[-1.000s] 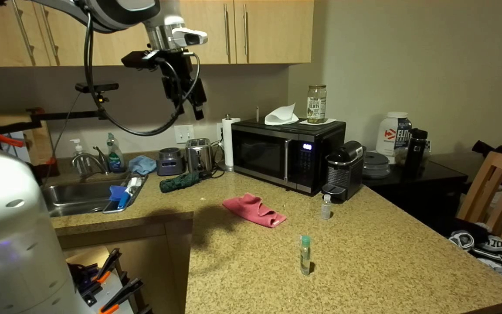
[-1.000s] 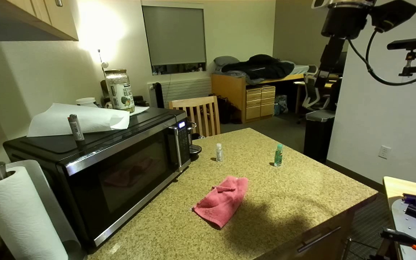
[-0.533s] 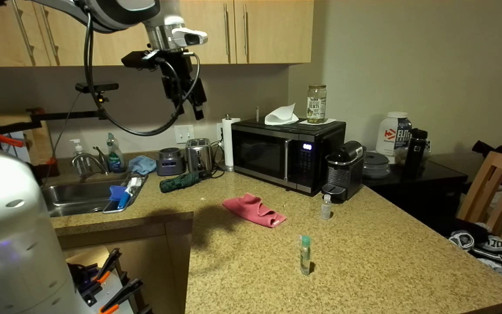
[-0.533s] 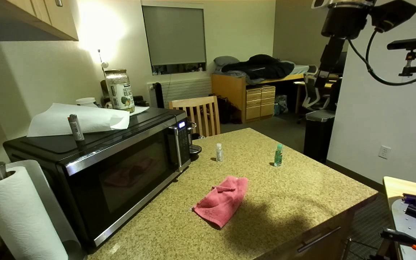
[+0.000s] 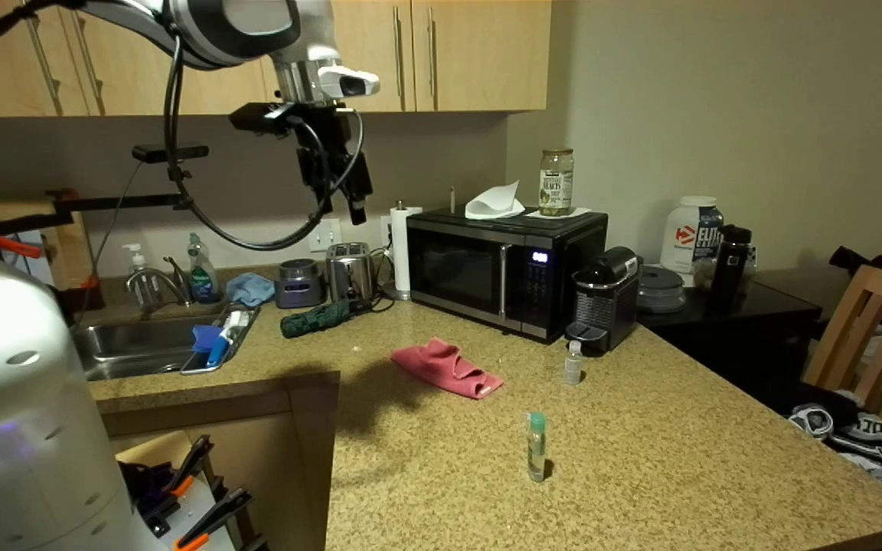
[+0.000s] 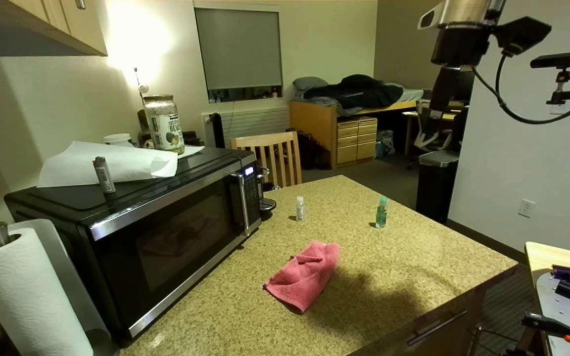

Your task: Fold the pink towel in half from right to left

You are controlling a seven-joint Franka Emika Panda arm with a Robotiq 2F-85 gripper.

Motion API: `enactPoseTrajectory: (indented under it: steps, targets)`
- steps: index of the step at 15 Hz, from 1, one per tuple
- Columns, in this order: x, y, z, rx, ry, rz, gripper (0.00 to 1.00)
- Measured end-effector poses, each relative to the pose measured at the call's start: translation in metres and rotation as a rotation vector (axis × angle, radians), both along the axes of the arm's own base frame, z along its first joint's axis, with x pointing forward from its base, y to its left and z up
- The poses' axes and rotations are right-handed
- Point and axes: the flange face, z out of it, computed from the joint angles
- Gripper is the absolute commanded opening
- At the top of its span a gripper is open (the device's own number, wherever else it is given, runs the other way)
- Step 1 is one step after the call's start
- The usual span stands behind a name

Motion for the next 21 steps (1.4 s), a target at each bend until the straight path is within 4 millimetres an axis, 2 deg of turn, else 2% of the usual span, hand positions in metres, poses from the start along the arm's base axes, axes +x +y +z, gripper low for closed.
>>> enactPoseTrajectory:
  steps: [4,8,13,16,21]
  targets:
    - [0.038,-0.01,-0.053,0.008,0.065,-0.022,1.0]
    - [0.082,-0.011,-0.103,0.002,0.088,-0.007,1.0]
    - [0.133,-0.017,-0.144,-0.005,0.109,0.007,1.0]
    - [0.159,-0.035,-0.161,-0.01,0.119,0.002,1.0]
    - [0.193,-0.082,-0.187,-0.015,0.138,-0.044,1.0]
